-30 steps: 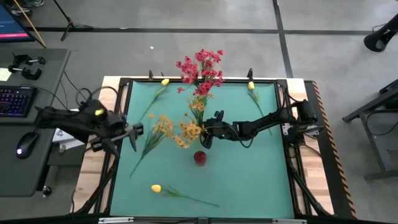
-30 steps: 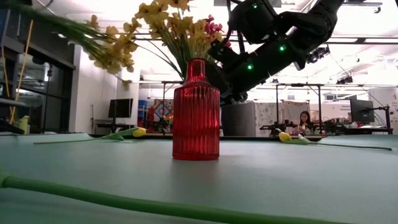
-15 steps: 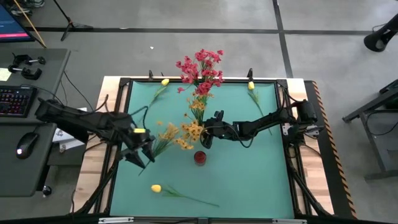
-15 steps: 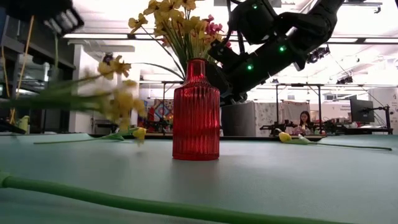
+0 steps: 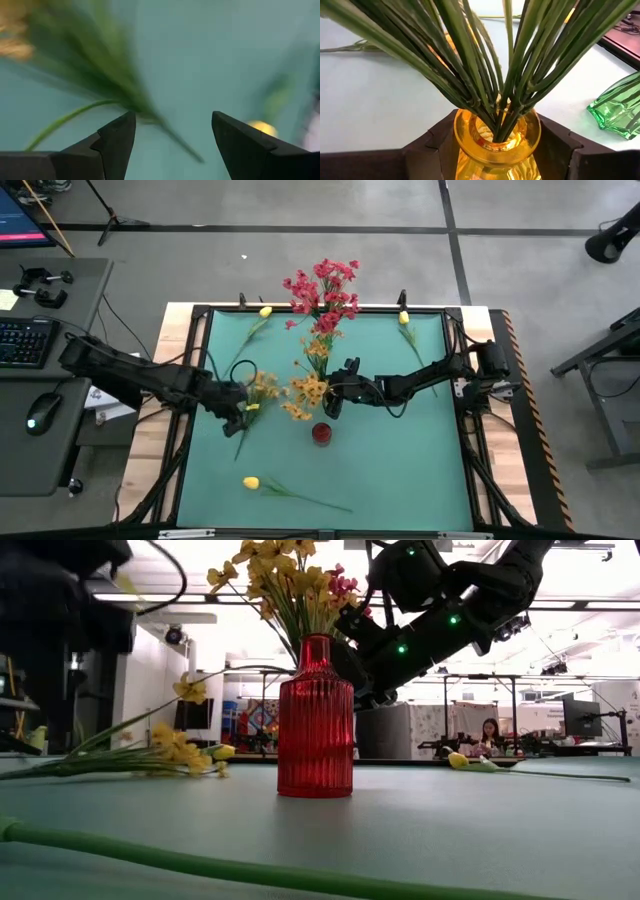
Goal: Sort flowers into vase by color
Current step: Put the yellow flowers into the yellow vase
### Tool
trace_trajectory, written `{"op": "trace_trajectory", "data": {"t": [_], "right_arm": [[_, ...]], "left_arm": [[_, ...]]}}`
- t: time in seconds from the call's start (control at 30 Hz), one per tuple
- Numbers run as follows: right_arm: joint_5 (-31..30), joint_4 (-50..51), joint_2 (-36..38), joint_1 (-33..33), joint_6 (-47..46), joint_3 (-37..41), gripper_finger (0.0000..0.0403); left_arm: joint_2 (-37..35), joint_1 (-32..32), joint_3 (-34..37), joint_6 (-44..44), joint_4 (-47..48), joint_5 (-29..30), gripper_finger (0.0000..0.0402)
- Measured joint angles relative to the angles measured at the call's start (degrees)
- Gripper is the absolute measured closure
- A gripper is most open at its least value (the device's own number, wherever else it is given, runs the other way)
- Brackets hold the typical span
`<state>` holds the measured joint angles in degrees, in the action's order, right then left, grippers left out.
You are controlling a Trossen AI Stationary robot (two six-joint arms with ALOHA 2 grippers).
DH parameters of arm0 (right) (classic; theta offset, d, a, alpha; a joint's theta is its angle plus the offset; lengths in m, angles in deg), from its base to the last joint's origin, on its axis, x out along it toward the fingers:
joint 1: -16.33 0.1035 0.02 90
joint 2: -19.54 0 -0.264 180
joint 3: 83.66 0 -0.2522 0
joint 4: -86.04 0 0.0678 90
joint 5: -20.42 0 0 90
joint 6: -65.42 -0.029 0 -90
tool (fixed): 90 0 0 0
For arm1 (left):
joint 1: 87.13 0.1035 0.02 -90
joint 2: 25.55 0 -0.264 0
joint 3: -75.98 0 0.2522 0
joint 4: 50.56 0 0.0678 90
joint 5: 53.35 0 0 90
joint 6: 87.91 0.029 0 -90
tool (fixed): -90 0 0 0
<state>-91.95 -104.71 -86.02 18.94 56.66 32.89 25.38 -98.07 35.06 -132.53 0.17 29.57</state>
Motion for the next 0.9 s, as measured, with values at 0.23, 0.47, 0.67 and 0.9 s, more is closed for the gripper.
{"op": "trace_trajectory", "data": {"t": [0.23,0.47,0.67,0.9], "right_arm": [[0.0,0.0,0.0,0.0,0.0,0.0,0.0212],[0.0,-0.1,0.0,0.0,0.1,0.0,0.0211],[0.1,-0.1,0.0,0.0,0.2,-0.1,0.0211],[0.1,-0.1,0.0,0.0,0.2,-0.1,0.0211]], "left_arm": [[5.6,0.0,0.0,-6.3,-2.6,8.0,0.0151],[12.9,0.0,0.0,-9.3,-3.8,10.7,0.0151],[19.8,0.0,-0.2,-10.3,-6.8,13.3,0.0151],[23.9,-0.1,-0.3,-8.9,-11.7,17.5,0.0151]]}}
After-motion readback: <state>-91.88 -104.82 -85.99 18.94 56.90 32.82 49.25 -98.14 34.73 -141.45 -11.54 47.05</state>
